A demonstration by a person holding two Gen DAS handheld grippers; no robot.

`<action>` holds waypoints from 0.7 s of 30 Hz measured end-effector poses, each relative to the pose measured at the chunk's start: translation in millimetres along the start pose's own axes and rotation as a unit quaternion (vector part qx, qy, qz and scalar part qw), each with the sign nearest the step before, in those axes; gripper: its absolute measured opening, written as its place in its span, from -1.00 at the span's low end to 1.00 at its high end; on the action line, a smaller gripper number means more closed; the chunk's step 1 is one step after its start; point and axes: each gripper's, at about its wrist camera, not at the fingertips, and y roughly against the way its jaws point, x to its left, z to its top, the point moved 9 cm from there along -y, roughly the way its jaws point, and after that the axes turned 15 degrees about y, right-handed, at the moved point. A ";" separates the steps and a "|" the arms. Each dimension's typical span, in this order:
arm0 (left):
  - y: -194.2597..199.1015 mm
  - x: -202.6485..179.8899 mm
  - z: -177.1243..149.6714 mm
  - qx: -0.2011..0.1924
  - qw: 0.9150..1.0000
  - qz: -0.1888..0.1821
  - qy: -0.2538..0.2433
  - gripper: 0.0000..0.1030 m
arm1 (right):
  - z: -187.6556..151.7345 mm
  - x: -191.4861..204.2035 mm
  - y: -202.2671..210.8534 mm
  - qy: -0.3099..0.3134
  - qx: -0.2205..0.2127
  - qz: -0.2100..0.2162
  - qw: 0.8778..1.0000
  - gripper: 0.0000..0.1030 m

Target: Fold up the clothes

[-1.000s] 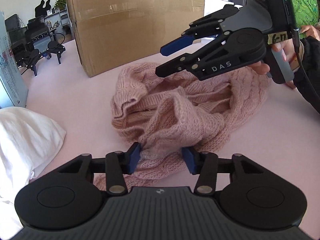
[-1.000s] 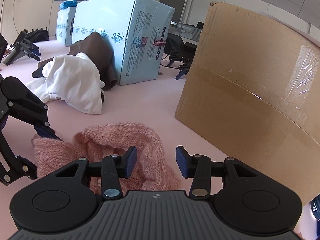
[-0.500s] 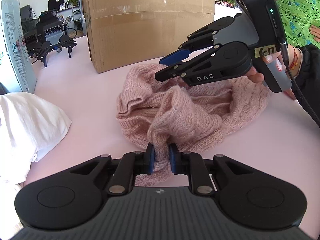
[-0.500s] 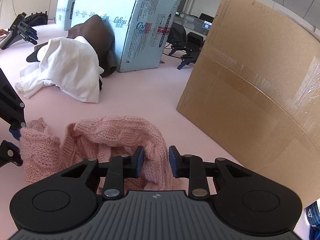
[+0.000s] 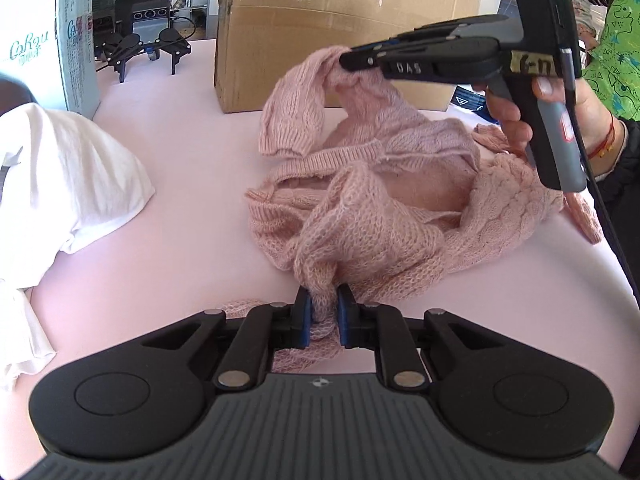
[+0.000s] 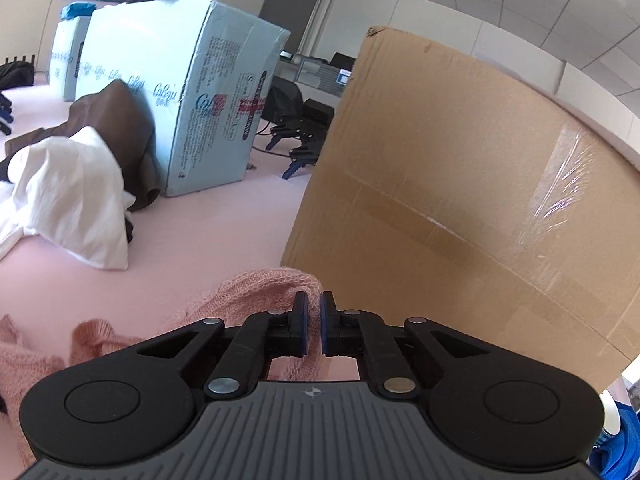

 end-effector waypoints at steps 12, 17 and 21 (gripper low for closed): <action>11.5 12.7 -8.0 0.011 1.000 0.007 0.024 -0.77 | -13.4 -38.2 -73.6 -0.001 0.079 -0.082 0.994 -0.90; 25.8 16.8 -22.6 0.015 0.999 -0.022 0.033 -0.77 | -28.3 -33.4 -91.6 0.001 0.108 -0.095 0.990 -0.90; 31.8 21.1 -27.9 0.003 0.998 -0.027 0.049 -0.76 | -41.2 -23.5 -105.1 0.020 0.147 -0.084 0.985 -0.84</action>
